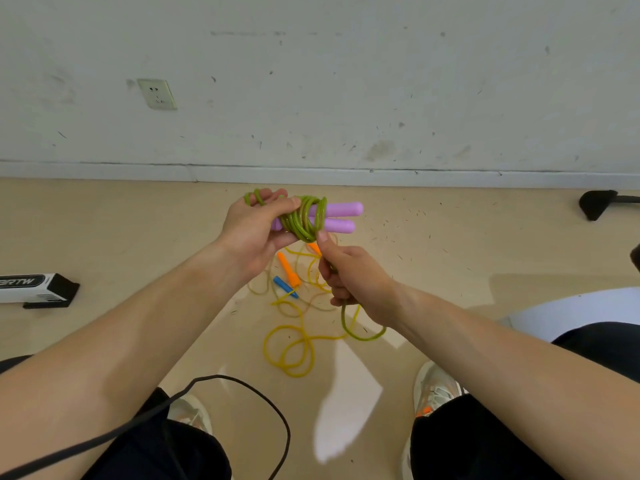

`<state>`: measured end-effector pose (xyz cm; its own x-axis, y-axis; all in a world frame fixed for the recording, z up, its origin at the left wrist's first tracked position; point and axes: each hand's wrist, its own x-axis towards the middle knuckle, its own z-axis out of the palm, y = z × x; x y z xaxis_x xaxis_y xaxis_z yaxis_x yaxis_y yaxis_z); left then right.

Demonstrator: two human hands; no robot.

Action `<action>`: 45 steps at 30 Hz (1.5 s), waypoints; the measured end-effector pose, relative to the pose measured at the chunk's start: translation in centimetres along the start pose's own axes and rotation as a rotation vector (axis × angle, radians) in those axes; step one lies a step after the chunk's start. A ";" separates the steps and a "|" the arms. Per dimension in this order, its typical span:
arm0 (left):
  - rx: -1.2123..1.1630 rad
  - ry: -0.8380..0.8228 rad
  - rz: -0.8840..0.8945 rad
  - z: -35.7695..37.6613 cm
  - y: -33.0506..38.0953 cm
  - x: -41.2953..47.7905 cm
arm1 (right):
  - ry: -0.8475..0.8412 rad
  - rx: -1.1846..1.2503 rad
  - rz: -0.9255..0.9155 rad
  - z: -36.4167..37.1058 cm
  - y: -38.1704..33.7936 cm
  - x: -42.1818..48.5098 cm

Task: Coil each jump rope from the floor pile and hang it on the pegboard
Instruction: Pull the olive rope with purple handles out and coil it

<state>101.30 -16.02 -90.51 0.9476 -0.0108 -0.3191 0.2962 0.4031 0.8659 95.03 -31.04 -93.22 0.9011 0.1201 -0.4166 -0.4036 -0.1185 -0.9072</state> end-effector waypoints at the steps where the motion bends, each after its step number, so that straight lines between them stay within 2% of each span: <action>1: 0.002 -0.042 -0.013 -0.3 0.3 0.1 | -0.023 -0.033 0.017 -0.4 -0.1 0.1; 3: 0.041 -0.139 -0.033 -0.6 1.0 -0.1 | -0.060 -0.124 -0.027 -1.2 -0.5 0.3; 5: 0.097 -0.242 -0.069 -0.9 1.8 -0.5 | -0.105 -0.239 -0.154 -2.2 -1.0 0.4; 7: 0.169 -0.353 -0.109 -1.1 2.2 -0.8 | -0.210 -0.400 -0.231 -3.5 -1.8 0.1; 11: 0.418 -0.523 -0.126 -1.4 2.0 -0.8 | -0.415 -0.561 -0.220 -4.8 -2.8 -0.6; 13: 0.516 -0.590 -0.140 -1.6 1.6 -0.9 | -0.384 -0.762 -0.199 -4.9 -2.7 -0.4; 16: 0.596 -0.670 -0.166 -1.9 1.2 -1.0 | -0.163 -1.299 -0.158 -4.6 -2.5 -0.1; 18: 0.647 -0.709 -0.150 -2.0 1.4 -1.0 | -0.144 -1.385 -0.160 -4.5 -2.3 0.1; 21: 0.758 -0.777 -0.140 -1.9 1.6 -1.4 | -0.411 -1.099 -0.102 -5.1 -2.6 -0.1; 23: 0.820 -0.825 -0.137 -1.7 1.5 -2.0 | -0.530 -0.954 -0.026 -5.6 -2.8 -0.1; 24: 0.859 -0.844 -0.132 -1.7 1.4 -2.2 | -0.539 -0.974 0.008 -5.9 -2.8 0.0; 27: 1.013 -0.896 -0.122 -1.9 0.7 -2.7 | -0.462 -1.241 0.150 -6.4 -2.7 0.3; 28: 1.060 -0.910 -0.124 -2.1 0.4 -2.8 | -0.437 -1.254 0.198 -6.7 -2.7 0.4; 30: 1.091 -0.914 -0.130 -2.3 -0.1 -3.1 | -0.434 -1.068 0.236 -7.2 -2.9 0.4; 34: 1.066 -0.836 -0.062 -2.0 -0.3 -3.3 | -0.371 -0.624 0.163 -7.4 -3.4 0.3; 37: 1.080 -0.764 -0.042 -2.3 -0.1 -2.8 | -0.398 -0.421 0.137 -7.3 -3.7 -0.1; 40: 1.155 -0.752 -0.027 -2.4 -0.5 -2.9 | -0.435 -0.264 0.030 -6.8 -3.9 -0.4; 45: 1.057 -0.718 -0.030 -1.9 -0.6 -3.3 | -0.296 0.043 -0.172 -5.5 -3.1 -0.3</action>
<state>97.81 -14.45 -90.70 0.6925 -0.6303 -0.3510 -0.0447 -0.5231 0.8511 96.85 -36.15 -89.93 0.8741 0.4163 -0.2504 -0.2616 -0.0310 -0.9647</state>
